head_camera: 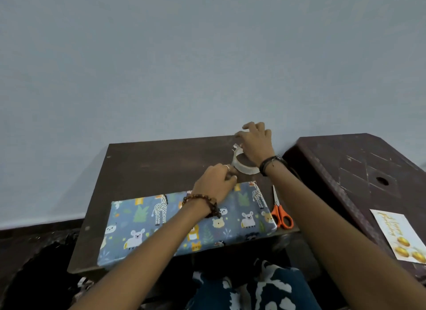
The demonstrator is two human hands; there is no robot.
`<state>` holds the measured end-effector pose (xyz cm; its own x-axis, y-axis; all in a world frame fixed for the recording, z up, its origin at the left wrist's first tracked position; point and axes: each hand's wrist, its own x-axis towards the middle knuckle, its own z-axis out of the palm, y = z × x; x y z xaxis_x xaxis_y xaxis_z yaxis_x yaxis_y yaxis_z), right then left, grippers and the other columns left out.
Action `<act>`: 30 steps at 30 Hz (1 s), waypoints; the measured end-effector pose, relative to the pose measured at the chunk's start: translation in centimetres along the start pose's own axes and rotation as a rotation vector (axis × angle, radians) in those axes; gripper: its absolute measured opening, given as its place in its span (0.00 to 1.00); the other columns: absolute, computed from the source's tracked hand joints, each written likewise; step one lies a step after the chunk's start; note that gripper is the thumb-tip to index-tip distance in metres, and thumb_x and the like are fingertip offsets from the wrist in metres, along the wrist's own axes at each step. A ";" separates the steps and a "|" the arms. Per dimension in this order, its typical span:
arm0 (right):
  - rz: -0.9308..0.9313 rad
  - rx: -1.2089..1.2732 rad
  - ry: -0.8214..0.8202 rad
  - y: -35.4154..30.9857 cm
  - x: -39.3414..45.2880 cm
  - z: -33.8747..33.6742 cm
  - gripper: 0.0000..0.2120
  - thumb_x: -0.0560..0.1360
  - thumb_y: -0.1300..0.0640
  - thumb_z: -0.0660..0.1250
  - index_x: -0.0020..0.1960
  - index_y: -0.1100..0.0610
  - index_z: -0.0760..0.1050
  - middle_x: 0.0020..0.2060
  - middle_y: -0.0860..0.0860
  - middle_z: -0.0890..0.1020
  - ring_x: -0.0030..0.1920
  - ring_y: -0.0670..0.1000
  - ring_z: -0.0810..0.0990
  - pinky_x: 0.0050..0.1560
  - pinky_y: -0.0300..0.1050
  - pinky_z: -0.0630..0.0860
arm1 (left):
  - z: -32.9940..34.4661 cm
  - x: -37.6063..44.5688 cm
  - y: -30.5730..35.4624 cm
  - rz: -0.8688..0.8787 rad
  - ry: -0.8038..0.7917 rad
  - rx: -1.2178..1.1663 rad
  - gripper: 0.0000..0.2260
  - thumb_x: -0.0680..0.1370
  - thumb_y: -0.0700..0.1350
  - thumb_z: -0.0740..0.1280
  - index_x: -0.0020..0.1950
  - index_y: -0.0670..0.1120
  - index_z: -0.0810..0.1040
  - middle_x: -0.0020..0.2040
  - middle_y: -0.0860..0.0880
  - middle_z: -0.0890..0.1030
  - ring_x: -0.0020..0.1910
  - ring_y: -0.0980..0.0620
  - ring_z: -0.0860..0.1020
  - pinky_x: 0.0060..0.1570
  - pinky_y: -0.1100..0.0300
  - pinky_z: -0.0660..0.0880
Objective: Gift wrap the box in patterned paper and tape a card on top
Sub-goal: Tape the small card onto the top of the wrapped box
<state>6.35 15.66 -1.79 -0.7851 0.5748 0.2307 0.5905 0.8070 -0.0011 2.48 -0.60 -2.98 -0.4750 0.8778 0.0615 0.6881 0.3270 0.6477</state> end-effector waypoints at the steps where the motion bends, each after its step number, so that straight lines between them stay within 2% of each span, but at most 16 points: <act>1: -0.036 -0.061 -0.052 0.2 0.8 0.4 0.17 0.77 0.64 0.59 0.63 0.52 0.74 0.68 0.54 0.67 0.68 0.59 0.60 0.63 0.53 0.60 | 0.1 0.2 -0.1 -0.038 0.009 -0.089 0.10 0.78 0.44 0.60 0.56 0.45 0.78 0.53 0.46 0.80 0.54 0.48 0.76 0.54 0.51 0.74; 4: -0.095 -0.159 -0.180 0.7 2.1 0.9 0.13 0.78 0.60 0.59 0.60 0.55 0.76 0.68 0.55 0.67 0.70 0.58 0.57 0.66 0.57 0.57 | 0.1 0.6 -0.4 -0.155 0.044 -0.242 0.09 0.78 0.43 0.62 0.55 0.44 0.78 0.52 0.47 0.81 0.53 0.50 0.78 0.51 0.61 0.73; 7: -0.127 -0.153 -0.237 1.1 2.4 0.2 0.12 0.77 0.52 0.62 0.57 0.55 0.77 0.65 0.53 0.72 0.69 0.57 0.59 0.66 0.57 0.57 | -0.3 0.8 -0.7 -0.244 0.074 -0.348 0.13 0.77 0.47 0.65 0.59 0.43 0.73 0.50 0.48 0.78 0.54 0.50 0.76 0.50 0.61 0.70; 10: -0.103 0.039 -0.213 1.0 1.6 -1.7 0.13 0.73 0.46 0.67 0.52 0.53 0.79 0.58 0.50 0.76 0.66 0.54 0.62 0.63 0.54 0.58 | -0.4 1.3 -0.5 -0.306 0.073 -0.498 0.25 0.74 0.51 0.69 0.67 0.45 0.64 0.55 0.49 0.72 0.53 0.52 0.72 0.50 0.61 0.67; 13: -0.061 0.247 -0.117 0.2 0.0 -3.6 0.14 0.70 0.43 0.70 0.46 0.53 0.80 0.52 0.49 0.78 0.62 0.52 0.65 0.57 0.50 0.59 | -0.5 1.9 -0.5 -0.322 0.111 -0.615 0.31 0.72 0.48 0.72 0.69 0.44 0.60 0.56 0.50 0.70 0.54 0.53 0.70 0.51 0.62 0.66; 15: -0.020 0.402 -0.052 0.0 -0.7 -4.3 0.11 0.69 0.45 0.72 0.42 0.53 0.80 0.49 0.49 0.79 0.60 0.51 0.68 0.54 0.49 0.60 | -0.9 2.3 -1.2 -0.343 0.203 -0.674 0.28 0.72 0.44 0.72 0.68 0.44 0.63 0.52 0.49 0.74 0.56 0.51 0.73 0.57 0.59 0.69; 16: -0.017 0.458 -0.029 -0.1 -0.9 -4.6 0.10 0.69 0.45 0.72 0.41 0.52 0.79 0.47 0.48 0.80 0.58 0.51 0.70 0.54 0.49 0.62 | -1.2 2.5 -1.6 -0.354 0.244 -0.701 0.27 0.72 0.42 0.72 0.68 0.44 0.65 0.49 0.49 0.76 0.57 0.49 0.74 0.60 0.54 0.71; 18: -0.043 0.527 -0.011 0.1 -1.3 -4.9 0.08 0.68 0.45 0.73 0.39 0.49 0.78 0.43 0.45 0.81 0.54 0.48 0.74 0.56 0.52 0.67 | -1.9 2.5 -2.2 -0.341 0.268 -0.739 0.27 0.71 0.41 0.72 0.67 0.44 0.65 0.44 0.50 0.80 0.56 0.48 0.76 0.58 0.47 0.74; 19: -0.062 0.567 -0.012 0.3 -1.4 -5.1 0.07 0.68 0.46 0.73 0.38 0.48 0.77 0.42 0.43 0.81 0.51 0.47 0.76 0.56 0.53 0.69 | -2.2 2.5 -2.2 -0.316 0.270 -0.755 0.29 0.71 0.39 0.72 0.68 0.44 0.64 0.43 0.51 0.80 0.54 0.49 0.77 0.54 0.48 0.76; 22: -0.096 0.722 -0.022 0.3 -1.6 -5.7 0.04 0.71 0.51 0.71 0.39 0.50 0.79 0.40 0.43 0.83 0.46 0.44 0.79 0.52 0.45 0.73 | -3.2 2.3 -2.3 -0.205 0.305 -0.745 0.31 0.71 0.36 0.72 0.70 0.46 0.63 0.42 0.50 0.78 0.47 0.52 0.78 0.45 0.55 0.79; 24: -0.082 0.813 -0.011 0.2 -1.7 -6.1 0.04 0.73 0.55 0.69 0.40 0.54 0.79 0.39 0.47 0.84 0.43 0.42 0.80 0.46 0.35 0.72 | -3.8 2.1 -2.5 -0.125 0.322 -0.666 0.33 0.70 0.36 0.73 0.70 0.48 0.62 0.43 0.50 0.77 0.46 0.52 0.78 0.48 0.58 0.78; 26: -0.023 0.959 -0.015 0.0 -1.7 -6.5 0.05 0.75 0.57 0.66 0.43 0.58 0.78 0.38 0.51 0.85 0.38 0.39 0.80 0.37 0.25 0.69 | -4.2 1.8 -2.9 -0.063 0.321 -0.583 0.34 0.70 0.35 0.73 0.70 0.49 0.61 0.44 0.50 0.77 0.45 0.56 0.78 0.48 0.71 0.73; 28: 0.049 1.068 -0.039 0.0 -1.4 -6.6 0.06 0.76 0.56 0.65 0.44 0.58 0.77 0.38 0.51 0.85 0.33 0.36 0.77 0.30 0.24 0.66 | -4.5 1.5 -3.3 -0.035 0.308 -0.529 0.34 0.70 0.34 0.72 0.71 0.49 0.61 0.45 0.48 0.77 0.45 0.60 0.77 0.43 0.81 0.68; 30: 0.079 1.079 -0.022 0.0 -1.0 -6.0 0.05 0.76 0.56 0.65 0.44 0.55 0.77 0.38 0.49 0.84 0.34 0.35 0.76 0.31 0.24 0.66 | -4.8 1.1 -3.8 -0.037 0.303 -0.494 0.34 0.70 0.34 0.72 0.71 0.49 0.60 0.45 0.49 0.77 0.45 0.61 0.76 0.42 0.83 0.66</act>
<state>8.29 14.23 3.85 -0.7617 0.6240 0.1747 0.1723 0.4550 -0.8736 -3.30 -2.53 -1.73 -0.6796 0.7060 0.1994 0.3650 0.0897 0.9267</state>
